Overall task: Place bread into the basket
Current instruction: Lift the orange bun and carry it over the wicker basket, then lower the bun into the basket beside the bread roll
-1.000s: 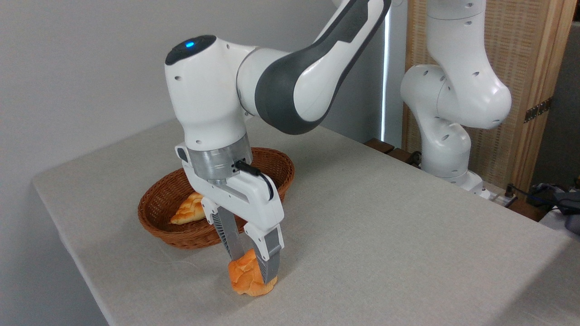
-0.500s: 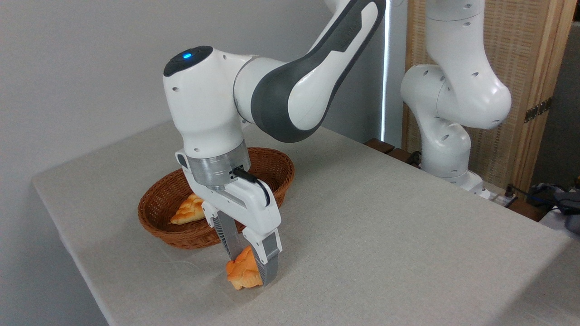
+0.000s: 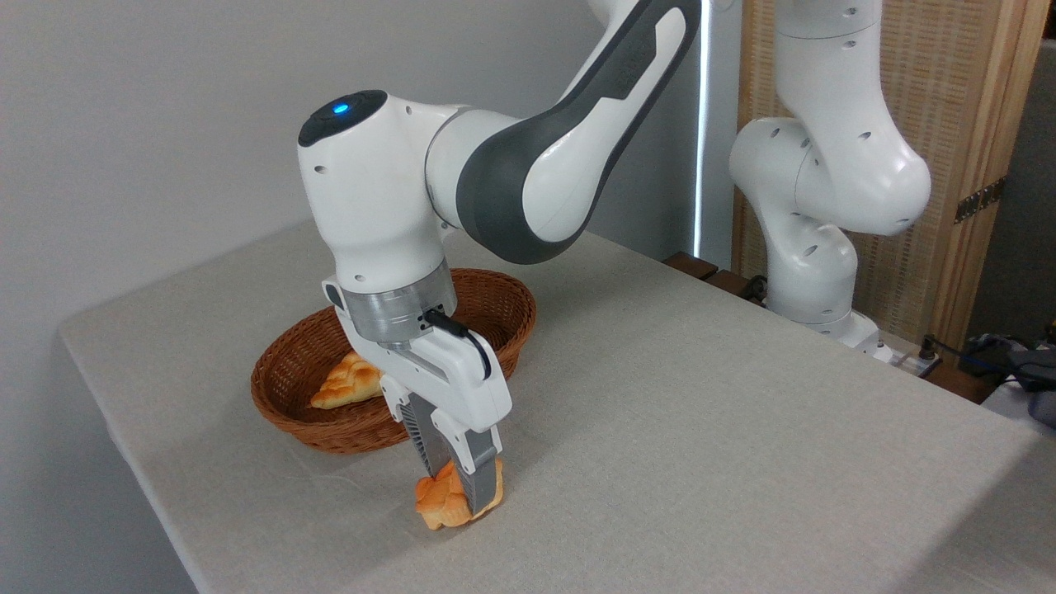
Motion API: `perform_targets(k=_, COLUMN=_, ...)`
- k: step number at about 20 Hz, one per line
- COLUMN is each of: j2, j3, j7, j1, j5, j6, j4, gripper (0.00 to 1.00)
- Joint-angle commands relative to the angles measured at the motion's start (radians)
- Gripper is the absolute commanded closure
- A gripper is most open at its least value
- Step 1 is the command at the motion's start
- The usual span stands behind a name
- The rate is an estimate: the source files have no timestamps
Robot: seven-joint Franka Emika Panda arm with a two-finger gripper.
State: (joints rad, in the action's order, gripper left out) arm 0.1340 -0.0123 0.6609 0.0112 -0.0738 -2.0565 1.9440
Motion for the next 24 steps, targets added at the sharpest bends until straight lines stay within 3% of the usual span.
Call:
perform_targets(k=1, j2=-0.002, j3=0.002, j7=0.011, j1=0.001, j5=-0.012, j6=-0.021, j4=0.023, gripper=0.54)
perform_targets(k=7, j2=-0.039, j3=0.009, j7=0.009, j1=-0.007, j5=0.002, j6=-0.008, j4=0.009, gripper=0.54)
perform_targets(k=10, j2=-0.051, j3=0.014, j7=0.008, j1=-0.008, j5=0.043, j6=0.045, j4=-0.029, gripper=0.57)
perform_targets(k=13, j2=-0.060, j3=0.011, j7=0.006, j1=-0.007, j5=0.052, j6=0.084, j4=-0.056, gripper=0.58)
perform_targets(k=18, j2=-0.129, j3=-0.005, j7=0.005, j1=-0.004, j5=0.158, j6=0.208, j4=-0.122, gripper=0.58)
perform_targets(k=20, j2=-0.135, j3=-0.067, j7=-0.010, j1=-0.002, j5=0.216, j6=0.213, j4=-0.138, gripper=0.58)
perform_targets(k=24, j2=-0.132, j3=-0.167, j7=-0.090, j1=0.003, j5=0.224, j6=0.196, j4=-0.139, gripper=0.58)
